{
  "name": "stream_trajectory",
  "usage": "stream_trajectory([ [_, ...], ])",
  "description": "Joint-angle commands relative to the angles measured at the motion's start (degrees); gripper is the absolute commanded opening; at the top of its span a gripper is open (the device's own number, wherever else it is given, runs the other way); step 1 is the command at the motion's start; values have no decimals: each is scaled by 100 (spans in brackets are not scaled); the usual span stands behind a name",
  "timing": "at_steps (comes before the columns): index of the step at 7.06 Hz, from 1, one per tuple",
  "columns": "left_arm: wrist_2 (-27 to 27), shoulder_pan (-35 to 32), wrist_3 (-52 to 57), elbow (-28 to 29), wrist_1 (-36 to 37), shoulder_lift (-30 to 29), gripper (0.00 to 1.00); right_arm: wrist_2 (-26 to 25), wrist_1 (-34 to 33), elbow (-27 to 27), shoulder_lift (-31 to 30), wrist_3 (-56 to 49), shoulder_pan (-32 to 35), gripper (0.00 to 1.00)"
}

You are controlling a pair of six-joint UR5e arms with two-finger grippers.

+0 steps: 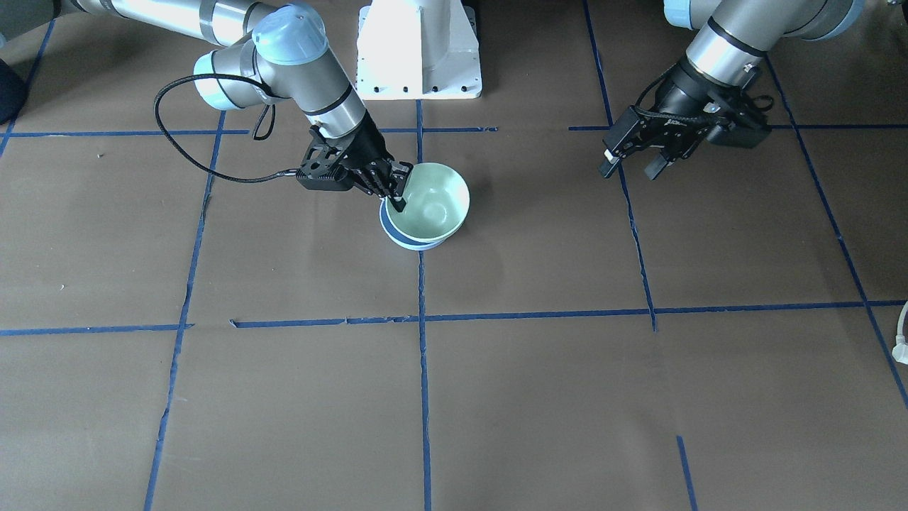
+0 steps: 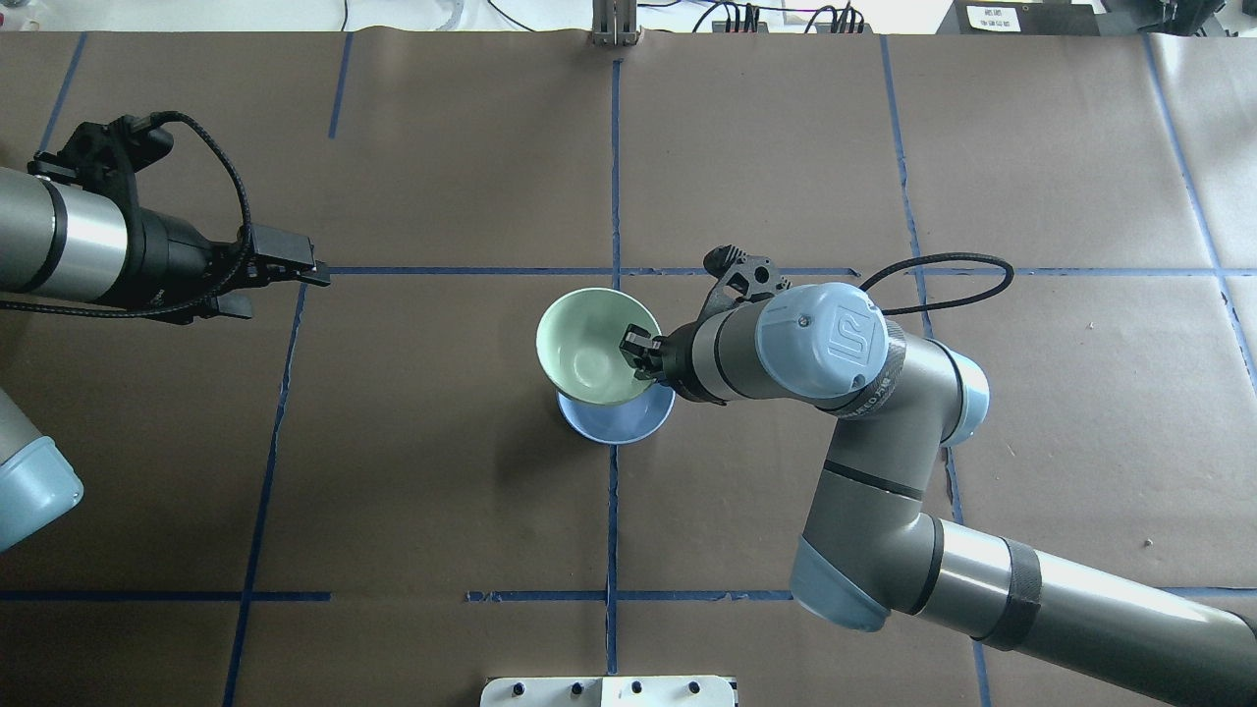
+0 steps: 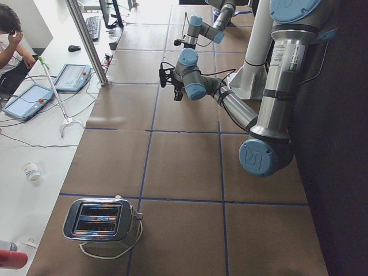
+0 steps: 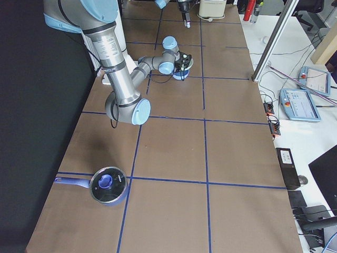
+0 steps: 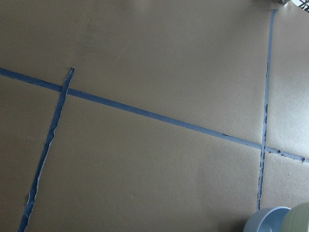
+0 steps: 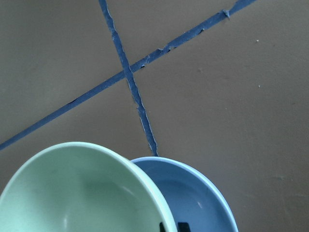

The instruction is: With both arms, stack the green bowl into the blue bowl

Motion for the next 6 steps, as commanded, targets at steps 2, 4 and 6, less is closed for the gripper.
stream_trajectory([
  [2,1,2,-16,-2,-2,-19,100,-44,-78,-21,-38,-7,-36,0],
  [4,1,-7,-16,-29,-2,-10,100,-35,-288,22,-12,-42,-45,30],
  [6,1,1,-16,-11,-2,-10,100,-44,-298,66,-55,-52,-45,100],
])
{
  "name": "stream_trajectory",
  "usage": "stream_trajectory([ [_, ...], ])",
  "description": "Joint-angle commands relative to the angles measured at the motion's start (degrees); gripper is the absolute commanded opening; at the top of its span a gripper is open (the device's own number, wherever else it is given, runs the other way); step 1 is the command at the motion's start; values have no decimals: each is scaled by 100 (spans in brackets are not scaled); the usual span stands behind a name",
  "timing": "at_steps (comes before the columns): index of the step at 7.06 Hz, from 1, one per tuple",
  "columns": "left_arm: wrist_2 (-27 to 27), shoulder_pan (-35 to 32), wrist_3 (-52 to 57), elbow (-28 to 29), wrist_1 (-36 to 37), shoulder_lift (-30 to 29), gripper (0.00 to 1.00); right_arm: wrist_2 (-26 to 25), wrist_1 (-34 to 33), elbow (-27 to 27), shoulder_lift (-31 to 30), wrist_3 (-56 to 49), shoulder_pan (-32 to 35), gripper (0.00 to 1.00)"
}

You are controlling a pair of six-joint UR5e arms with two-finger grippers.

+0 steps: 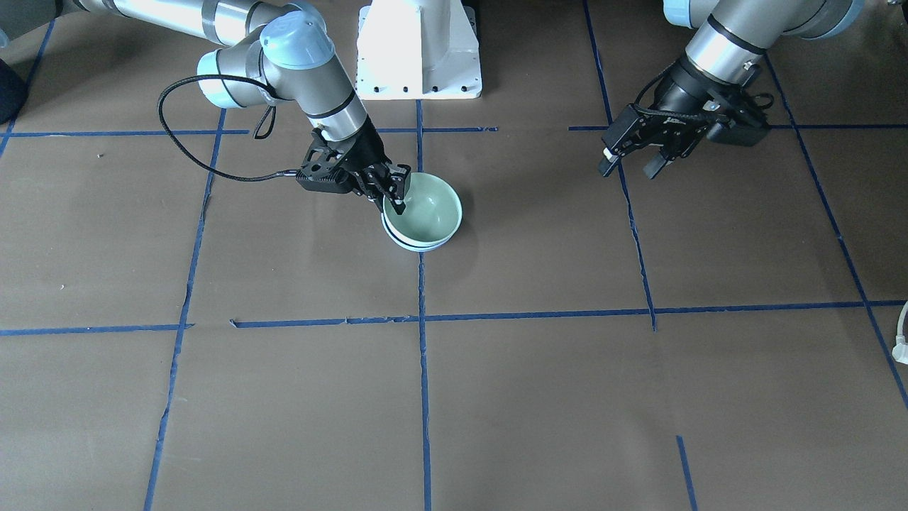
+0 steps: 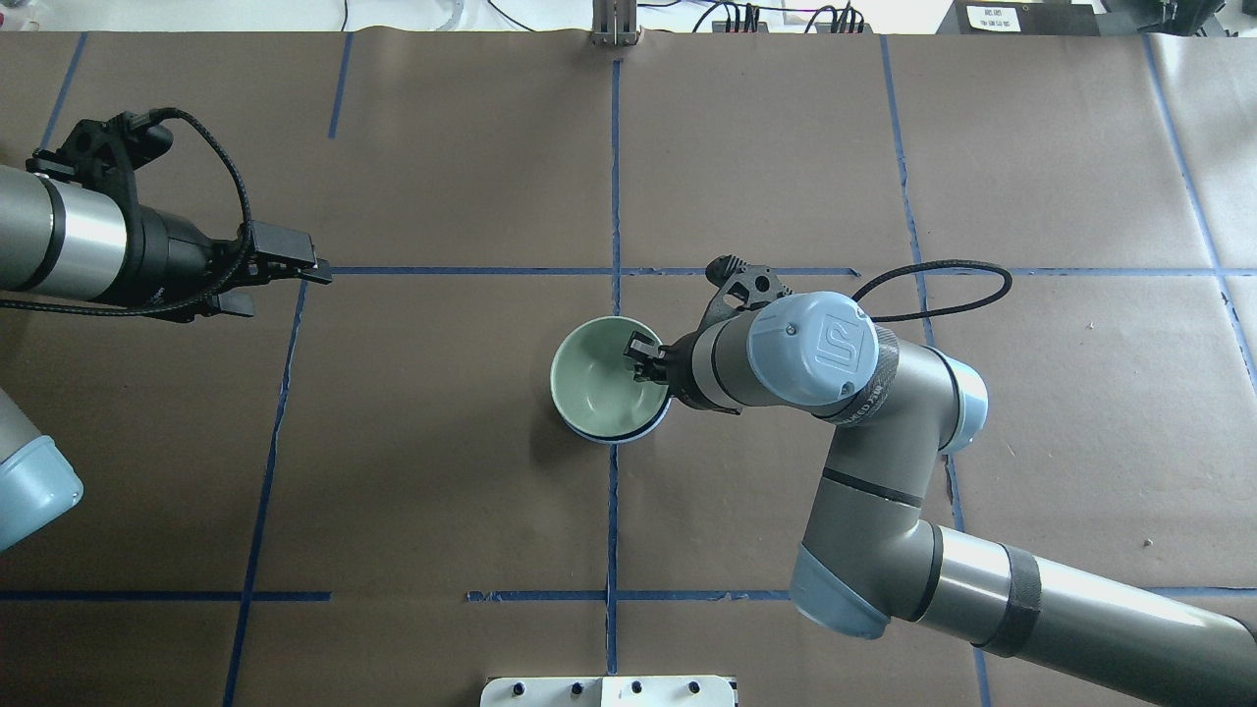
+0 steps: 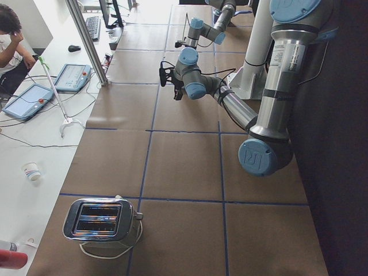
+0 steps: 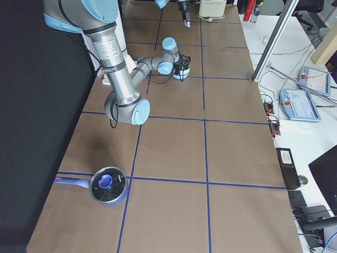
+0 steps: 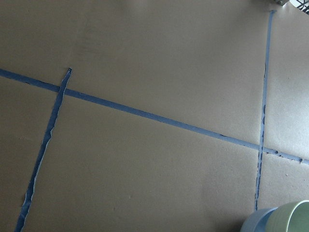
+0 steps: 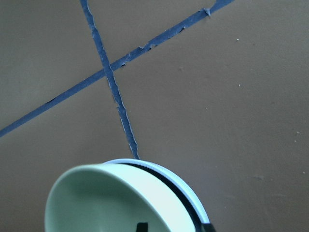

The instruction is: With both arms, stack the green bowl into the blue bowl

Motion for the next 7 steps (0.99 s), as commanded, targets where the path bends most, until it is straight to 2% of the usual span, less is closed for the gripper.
stream_trajectory([
  [1,0,7,0,32,0,0,100,20,-22,211,-68,-14,20,100],
  [2,0,7,0,41,0,0,100,38,-205,613,-251,-14,55,100],
  [3,0,7,26,58,0,0,100,116,-737,1322,-566,-23,125,100],
  [4,-78,-37,235,67,17,70,100,482,-1204,1834,-943,-136,491,100],
  [5,-70,-55,1012,41,113,349,100,1069,-1252,1935,-1330,-686,1174,100],
  [6,-70,-194,1846,58,167,665,100,1701,-1252,1918,-1812,-1683,1894,100],
  [7,-70,-439,2838,59,289,1051,100,2291,-1261,1875,-2487,-3224,2632,100],
])
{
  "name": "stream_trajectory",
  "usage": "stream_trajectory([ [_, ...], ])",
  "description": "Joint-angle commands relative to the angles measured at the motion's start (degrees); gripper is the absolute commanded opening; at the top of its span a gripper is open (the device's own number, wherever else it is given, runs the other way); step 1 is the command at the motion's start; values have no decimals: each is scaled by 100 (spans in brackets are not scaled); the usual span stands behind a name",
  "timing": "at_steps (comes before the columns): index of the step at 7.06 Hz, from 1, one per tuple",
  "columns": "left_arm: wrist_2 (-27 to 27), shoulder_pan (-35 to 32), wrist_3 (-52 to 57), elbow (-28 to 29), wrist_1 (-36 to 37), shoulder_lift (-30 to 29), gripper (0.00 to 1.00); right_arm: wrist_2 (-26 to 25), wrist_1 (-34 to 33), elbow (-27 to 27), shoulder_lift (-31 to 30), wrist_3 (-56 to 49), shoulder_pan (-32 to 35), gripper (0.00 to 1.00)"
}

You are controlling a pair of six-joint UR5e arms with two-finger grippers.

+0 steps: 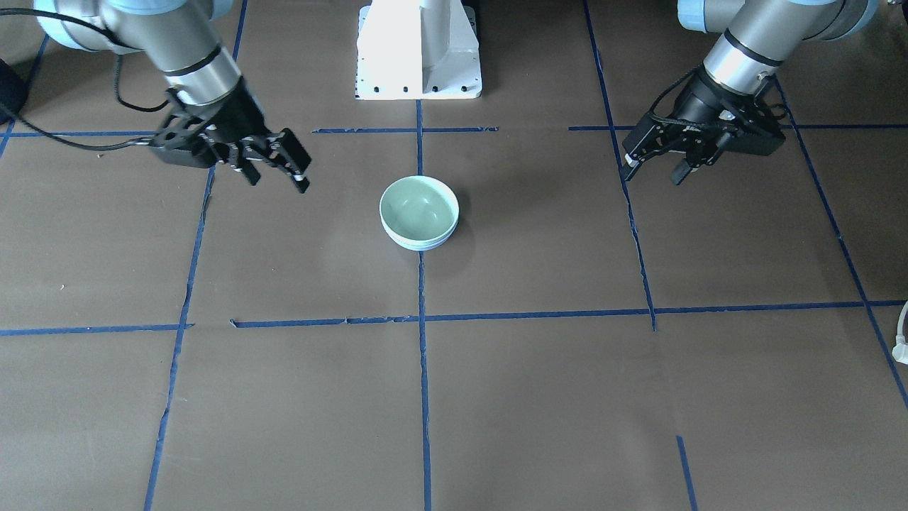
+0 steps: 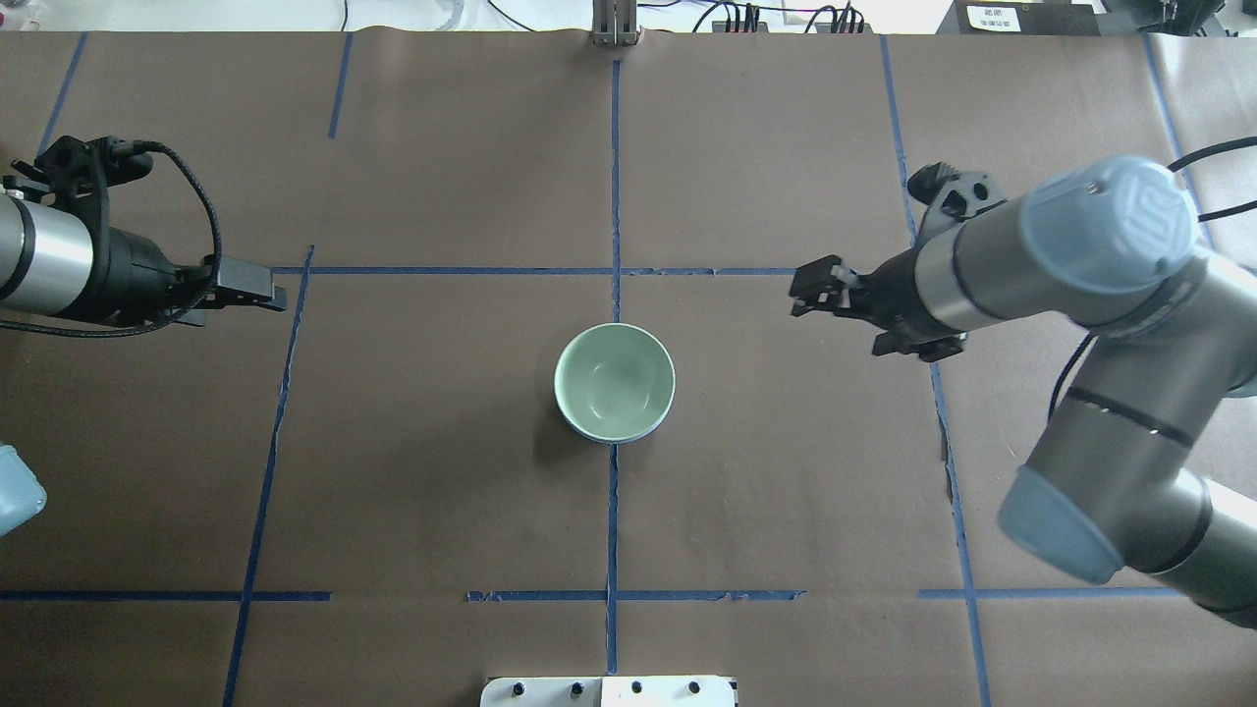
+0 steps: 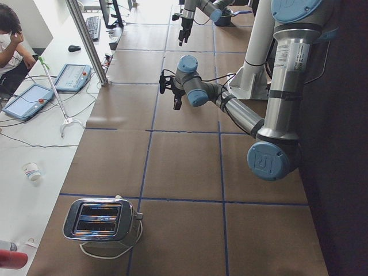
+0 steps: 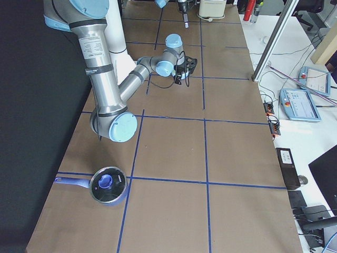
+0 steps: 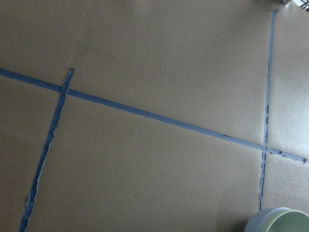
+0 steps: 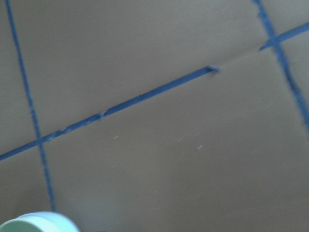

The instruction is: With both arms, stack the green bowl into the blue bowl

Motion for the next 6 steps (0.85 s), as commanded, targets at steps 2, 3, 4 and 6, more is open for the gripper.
stream_trajectory([
  [2,-193,-1114,3176,-49,1198,597,100,1497,-362,-389,-1403,-4403,2368,100],
  [3,-639,-1815,4144,-15,1779,589,100,1780,-791,-722,-1448,-5799,3055,100],
  [4,-1130,-2440,4919,-5,2246,589,100,1783,-1335,-1100,-1431,-7388,3645,100],
  [6,-2027,-3234,5889,64,2890,867,100,1826,-1700,-1752,-1405,-9349,4552,100],
])
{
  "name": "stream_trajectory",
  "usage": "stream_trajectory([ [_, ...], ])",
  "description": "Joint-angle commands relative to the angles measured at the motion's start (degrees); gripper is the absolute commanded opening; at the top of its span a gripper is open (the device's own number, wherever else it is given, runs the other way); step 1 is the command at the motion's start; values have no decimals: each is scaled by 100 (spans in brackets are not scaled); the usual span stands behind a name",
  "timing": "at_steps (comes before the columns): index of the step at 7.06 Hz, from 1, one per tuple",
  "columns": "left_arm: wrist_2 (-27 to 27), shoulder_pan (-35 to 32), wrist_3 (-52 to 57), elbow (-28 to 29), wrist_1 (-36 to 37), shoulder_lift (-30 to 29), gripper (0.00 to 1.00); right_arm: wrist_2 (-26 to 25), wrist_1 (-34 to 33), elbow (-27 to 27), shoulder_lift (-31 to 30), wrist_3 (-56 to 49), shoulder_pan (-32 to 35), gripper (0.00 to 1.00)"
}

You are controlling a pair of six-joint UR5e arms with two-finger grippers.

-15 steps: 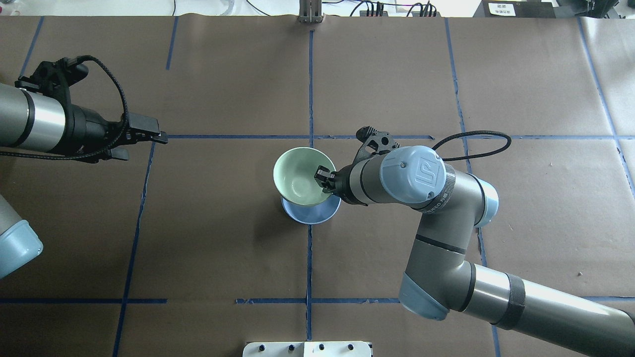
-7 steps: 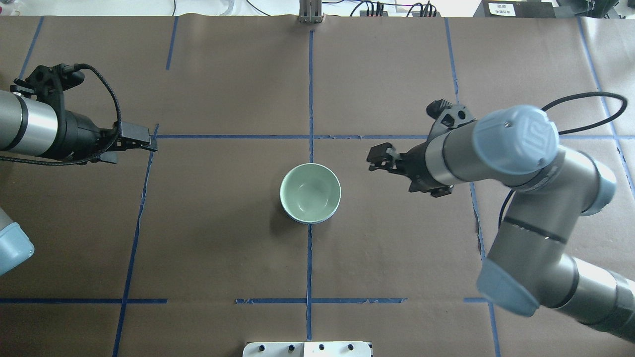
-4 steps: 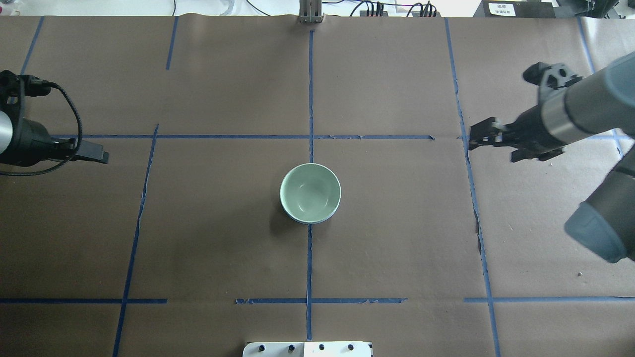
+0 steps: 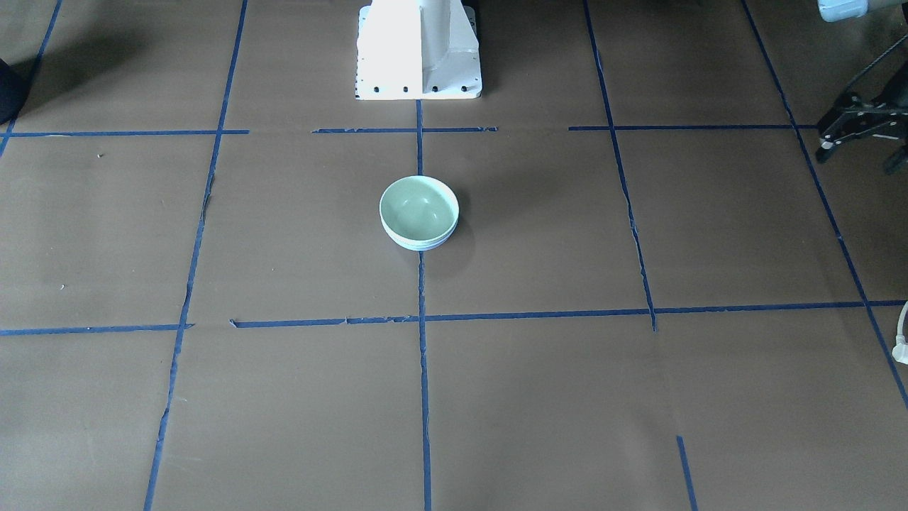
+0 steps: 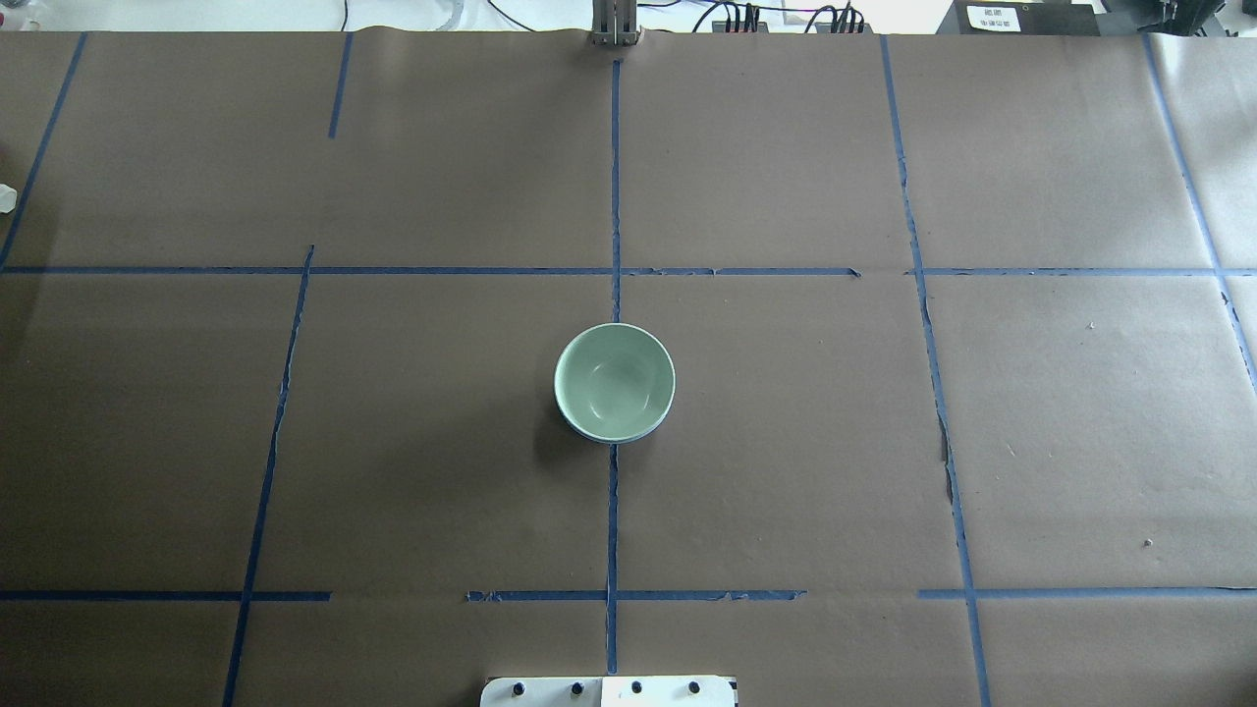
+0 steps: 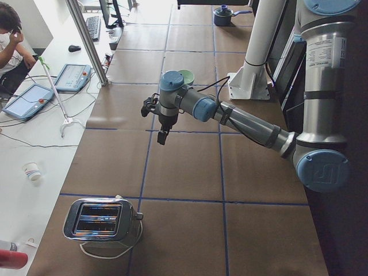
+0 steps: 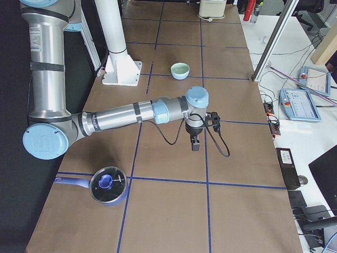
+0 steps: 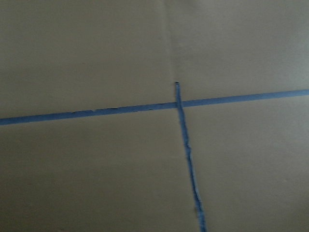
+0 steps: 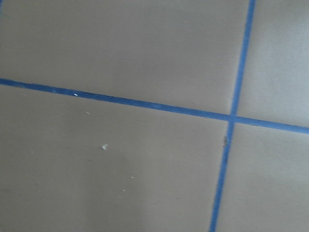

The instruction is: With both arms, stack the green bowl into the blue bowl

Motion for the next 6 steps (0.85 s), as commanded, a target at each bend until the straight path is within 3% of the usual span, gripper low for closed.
stream_trajectory([
  [1,-711,-634,693,179,402,296,100,52,-301,-453,17,-1397,774,100],
  [2,-721,-688,694,206,341,680,100,52,-311,-480,-78,-1530,785,100],
  [6,-387,-978,694,268,358,832,100,69,-276,-822,-114,-1522,776,100],
])
